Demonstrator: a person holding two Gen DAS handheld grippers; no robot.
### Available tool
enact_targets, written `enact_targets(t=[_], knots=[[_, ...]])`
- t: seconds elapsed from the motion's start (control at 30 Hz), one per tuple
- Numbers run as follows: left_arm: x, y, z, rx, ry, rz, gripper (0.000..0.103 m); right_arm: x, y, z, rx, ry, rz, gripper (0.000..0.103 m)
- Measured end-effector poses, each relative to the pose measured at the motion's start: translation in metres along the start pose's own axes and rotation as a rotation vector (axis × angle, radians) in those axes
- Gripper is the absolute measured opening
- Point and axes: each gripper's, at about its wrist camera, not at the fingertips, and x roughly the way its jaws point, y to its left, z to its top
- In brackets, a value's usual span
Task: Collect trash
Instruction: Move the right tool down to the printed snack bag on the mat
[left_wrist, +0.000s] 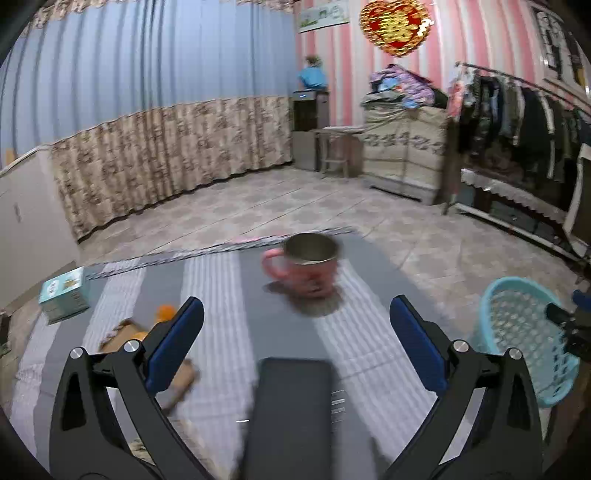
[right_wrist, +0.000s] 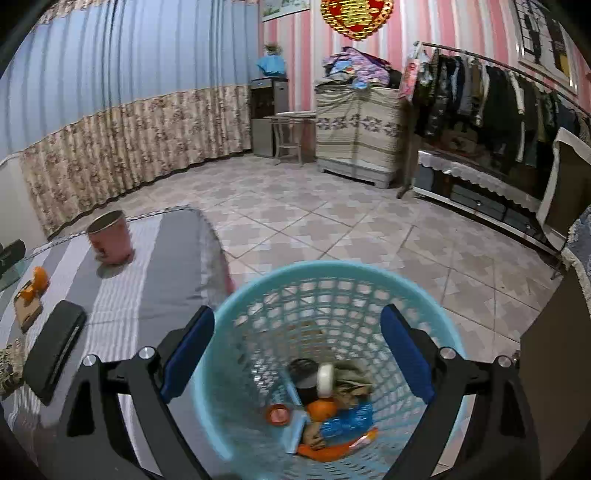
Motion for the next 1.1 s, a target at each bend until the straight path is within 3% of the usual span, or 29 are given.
enact_targets(t=[0.3, 0.5, 0.7, 1.1], knots=[[0.023, 0.095, -0.019, -0.074, 0.084, 0.135, 0.097, 0.009, 0.04, -0.013, -0.077, 0.035, 0.027, 0.09], [0.041, 0.135, -0.028, -0.153, 0.136, 0.14, 0.097, 0.013, 0.053, -0.013, -0.067, 0.075, 0.054, 0.09], [0.036, 0.161, -0.036, -0.146, 0.138, 0.142, 0.097, 0.0, 0.084, -0.012, -0.078, 0.087, 0.104, 0.09], [-0.005, 0.217, -0.051, -0.089, 0.096, 0.173, 0.097, -0.036, 0.221, -0.053, -0.203, 0.146, 0.278, 0.09]])
